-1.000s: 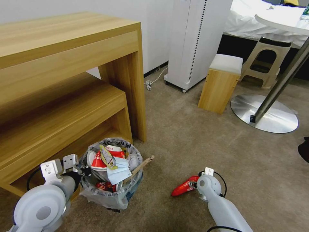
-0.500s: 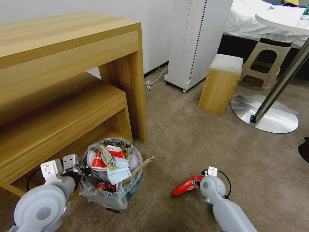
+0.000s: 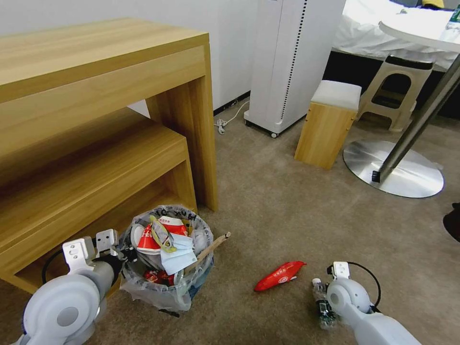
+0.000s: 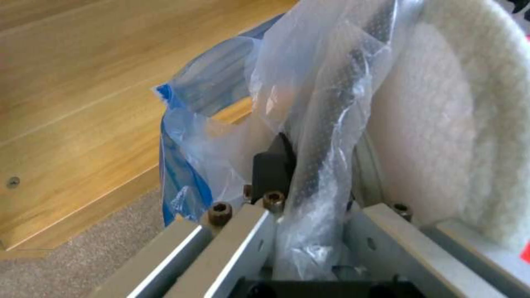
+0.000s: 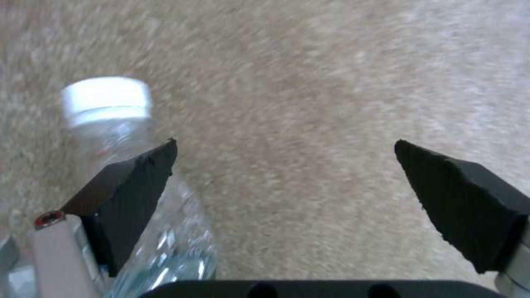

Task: Pick up the trash bin and place the garbage on the floor into it.

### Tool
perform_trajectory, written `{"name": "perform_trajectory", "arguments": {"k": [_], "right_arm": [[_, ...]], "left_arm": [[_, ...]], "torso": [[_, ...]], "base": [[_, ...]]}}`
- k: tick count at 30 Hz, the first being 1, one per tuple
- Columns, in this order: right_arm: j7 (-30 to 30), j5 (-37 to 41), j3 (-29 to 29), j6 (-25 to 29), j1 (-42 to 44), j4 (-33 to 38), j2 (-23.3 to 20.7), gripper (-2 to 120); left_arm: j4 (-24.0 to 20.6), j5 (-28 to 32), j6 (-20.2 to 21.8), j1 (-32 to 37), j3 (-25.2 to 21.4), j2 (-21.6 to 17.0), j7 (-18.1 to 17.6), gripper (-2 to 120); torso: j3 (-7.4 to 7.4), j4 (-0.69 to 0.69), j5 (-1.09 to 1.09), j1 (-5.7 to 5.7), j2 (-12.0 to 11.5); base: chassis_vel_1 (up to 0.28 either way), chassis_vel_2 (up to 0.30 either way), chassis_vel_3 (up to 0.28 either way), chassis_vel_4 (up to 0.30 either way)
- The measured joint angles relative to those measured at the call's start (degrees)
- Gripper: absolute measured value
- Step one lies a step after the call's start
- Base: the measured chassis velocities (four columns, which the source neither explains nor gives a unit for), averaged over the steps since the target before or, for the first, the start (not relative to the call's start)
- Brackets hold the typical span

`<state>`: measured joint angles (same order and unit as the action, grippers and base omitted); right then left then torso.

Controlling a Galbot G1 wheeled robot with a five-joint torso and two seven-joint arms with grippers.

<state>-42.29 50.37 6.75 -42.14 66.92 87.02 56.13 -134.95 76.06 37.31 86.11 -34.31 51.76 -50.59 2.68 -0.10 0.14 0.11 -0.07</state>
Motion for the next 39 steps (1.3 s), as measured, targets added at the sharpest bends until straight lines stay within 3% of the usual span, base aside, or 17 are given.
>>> {"name": "perform_trajectory", "arguments": {"k": [13, 20, 29, 39], "right_arm": [[4.2, -4.7, -2.6, 0.0, -0.6, -2.3, 2.0, 100], [4.4, -5.3, -2.3, 0.0, 0.7, 1.2, 0.9, 100], [5.7, -5.9, -1.9, 0.0, 4.5, 11.2, -2.4, 100], [10.2, -11.9, -5.9, 0.0, 6.0, 12.8, -4.7, 100]], "left_arm": [[-0.2, 0.6, 0.0, 0.2, -1.2, -1.1, 0.1, 0], [0.3, 0.6, -0.1, -0.3, -0.6, -1.1, 0.2, 0], [0.7, 0.5, -0.1, -0.5, -0.7, -1.3, 0.3, 0], [0.9, 0.5, -0.1, -0.8, -0.4, -1.1, 0.3, 0]], "torso": [[0.00, -0.01, -0.01, 0.00, 0.0], [0.00, -0.01, -0.01, 0.00, 0.0], [0.00, -0.01, -0.02, 0.00, 0.0], [0.00, 0.00, -0.01, 0.00, 0.0]], "base": [[0.000, 0.000, 0.000, 0.000], [0.000, 0.000, 0.000, 0.000], [0.000, 0.000, 0.000, 0.000], [0.000, 0.000, 0.000, 0.000]]}}
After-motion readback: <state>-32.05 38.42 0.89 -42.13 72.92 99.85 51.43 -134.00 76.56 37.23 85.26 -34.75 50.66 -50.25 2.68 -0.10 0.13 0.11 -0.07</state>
